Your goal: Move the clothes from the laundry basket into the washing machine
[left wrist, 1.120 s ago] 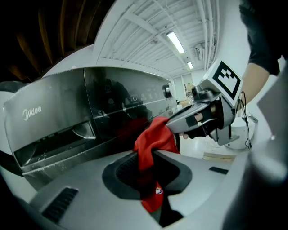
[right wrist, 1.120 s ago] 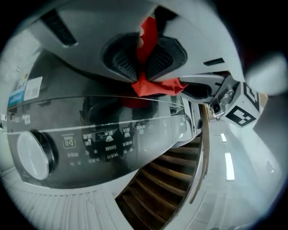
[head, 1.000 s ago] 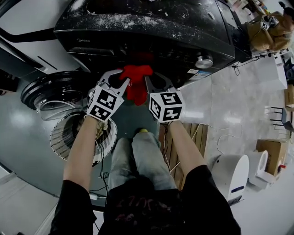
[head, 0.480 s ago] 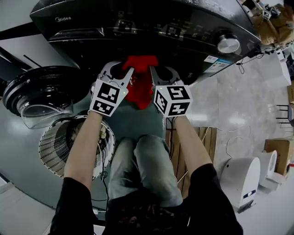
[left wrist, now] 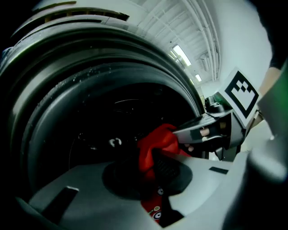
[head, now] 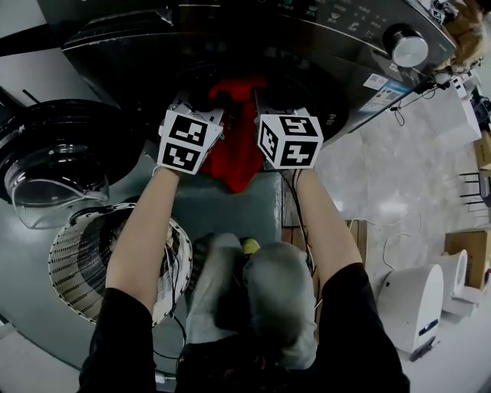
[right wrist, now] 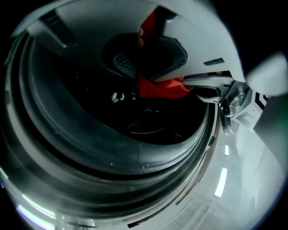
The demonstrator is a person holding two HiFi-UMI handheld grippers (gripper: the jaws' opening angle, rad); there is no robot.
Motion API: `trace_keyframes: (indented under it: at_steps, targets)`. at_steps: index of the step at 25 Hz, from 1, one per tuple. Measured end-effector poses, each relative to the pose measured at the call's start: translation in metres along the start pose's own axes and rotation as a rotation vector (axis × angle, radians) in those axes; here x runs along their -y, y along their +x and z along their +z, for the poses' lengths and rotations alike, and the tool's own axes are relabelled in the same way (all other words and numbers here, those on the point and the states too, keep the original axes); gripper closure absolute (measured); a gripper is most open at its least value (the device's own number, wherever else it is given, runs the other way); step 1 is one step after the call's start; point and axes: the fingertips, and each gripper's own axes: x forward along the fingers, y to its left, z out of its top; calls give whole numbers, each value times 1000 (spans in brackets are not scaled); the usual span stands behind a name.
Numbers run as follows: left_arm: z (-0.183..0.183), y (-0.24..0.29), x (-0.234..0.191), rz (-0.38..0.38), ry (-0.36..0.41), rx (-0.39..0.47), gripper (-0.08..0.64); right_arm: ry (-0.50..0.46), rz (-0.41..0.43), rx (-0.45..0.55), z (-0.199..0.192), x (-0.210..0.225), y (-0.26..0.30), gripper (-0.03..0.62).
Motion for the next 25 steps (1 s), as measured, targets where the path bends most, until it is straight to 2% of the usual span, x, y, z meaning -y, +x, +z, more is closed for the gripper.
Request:
trace_keyframes:
  at_steps: [3,8,14,25]
  targets:
    - [-13,11,-5,3,-30,-7,489,29,-11,-7,-10,6,12,558]
    - [-38,32,-16,32,-130,-21,489,63,-18,-5,-24,16,38,558]
    - [-46,53,-32,56,-173,-29,489,132,-22,5,-34,26,62,558]
    - [-94,117,-77,106,-274,-56,489,139,-63,-28,-66,50,142,560]
